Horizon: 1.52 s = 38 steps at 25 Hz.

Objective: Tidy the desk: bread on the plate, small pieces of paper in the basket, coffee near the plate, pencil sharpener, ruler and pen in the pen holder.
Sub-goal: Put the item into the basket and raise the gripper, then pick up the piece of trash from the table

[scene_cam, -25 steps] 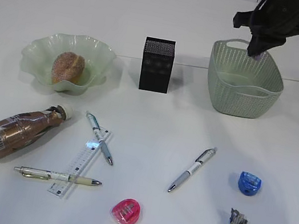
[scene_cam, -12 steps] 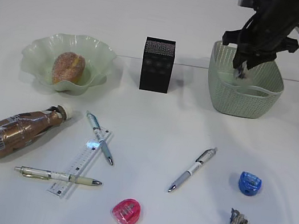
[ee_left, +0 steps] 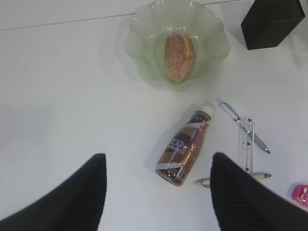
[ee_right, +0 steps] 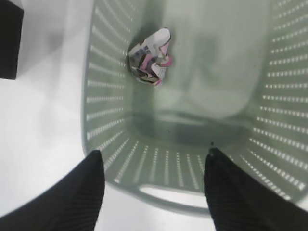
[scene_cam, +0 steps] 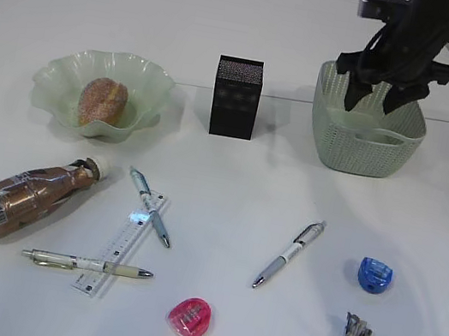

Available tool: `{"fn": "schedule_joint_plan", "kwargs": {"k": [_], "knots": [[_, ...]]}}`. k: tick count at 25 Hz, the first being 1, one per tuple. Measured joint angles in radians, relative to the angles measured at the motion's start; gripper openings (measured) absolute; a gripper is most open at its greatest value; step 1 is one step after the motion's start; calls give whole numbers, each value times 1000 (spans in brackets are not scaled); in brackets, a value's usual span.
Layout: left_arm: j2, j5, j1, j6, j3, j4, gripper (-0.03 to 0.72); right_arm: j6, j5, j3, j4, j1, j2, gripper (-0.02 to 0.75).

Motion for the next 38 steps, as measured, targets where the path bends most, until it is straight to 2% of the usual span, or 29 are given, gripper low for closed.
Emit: {"fn": "schedule_joint_plan", "kwargs": {"k": [6,11,19,24,26,27,30,34,35,38], "knots": [[0,0,0,0,0,-5,474,0,20,13,-16,0,-101,512],[0,0,0,0,0,-55,474,-2,30,135,-16,-2,-288,512],[-33,0,0,0,0,-65,474,-2,33,355,-2,-2,-517,512],[-52,0,0,0,0,-66,474,14,33,673,33,-2,-753,512],[-52,0,0,0,0,-66,474,16,33,707,39,-2,-779,512],[-52,0,0,0,0,-67,474,18,33,872,70,-2,-864,512],[-52,0,0,0,0,-67,474,18,33,1024,79,-2,-922,512],[-52,0,0,0,0,-70,474,28,33,1106,93,-2,-933,512],[-52,0,0,0,0,-70,474,35,29,1147,140,-2,-933,512],[-52,0,0,0,0,-72,474,35,25,1158,184,11,-934,512]]}}
